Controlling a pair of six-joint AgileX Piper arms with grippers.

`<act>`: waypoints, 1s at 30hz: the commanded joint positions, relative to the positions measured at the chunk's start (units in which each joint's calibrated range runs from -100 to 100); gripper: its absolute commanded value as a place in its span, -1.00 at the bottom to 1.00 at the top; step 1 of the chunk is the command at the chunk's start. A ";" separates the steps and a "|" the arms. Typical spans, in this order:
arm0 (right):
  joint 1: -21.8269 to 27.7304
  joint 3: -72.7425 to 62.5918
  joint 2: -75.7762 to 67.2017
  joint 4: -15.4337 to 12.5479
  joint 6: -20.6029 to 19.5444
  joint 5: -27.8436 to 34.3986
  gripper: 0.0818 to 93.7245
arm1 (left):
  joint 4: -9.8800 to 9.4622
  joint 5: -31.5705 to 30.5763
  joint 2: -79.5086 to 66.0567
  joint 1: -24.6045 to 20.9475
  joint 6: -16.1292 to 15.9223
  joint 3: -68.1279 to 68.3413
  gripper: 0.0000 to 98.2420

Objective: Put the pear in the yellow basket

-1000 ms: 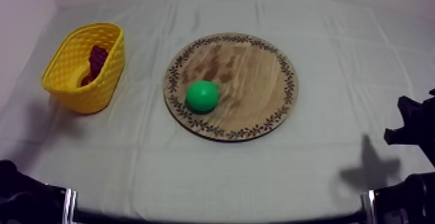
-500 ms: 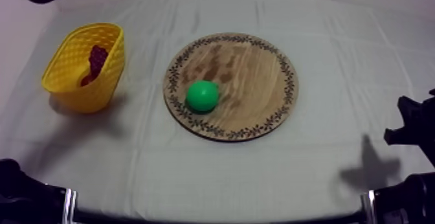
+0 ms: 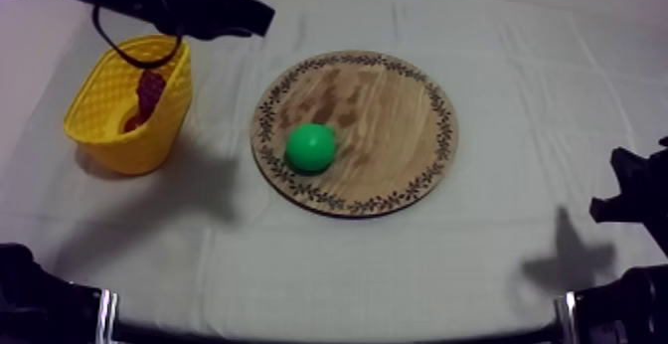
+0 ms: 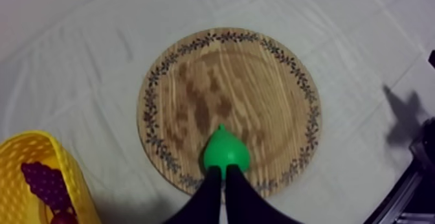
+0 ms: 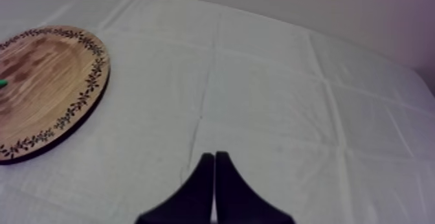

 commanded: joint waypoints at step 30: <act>-0.03 0.05 0.01 -0.01 0.00 0.01 -0.99 | 2.26 3.96 2.02 -0.77 -0.42 3.01 0.60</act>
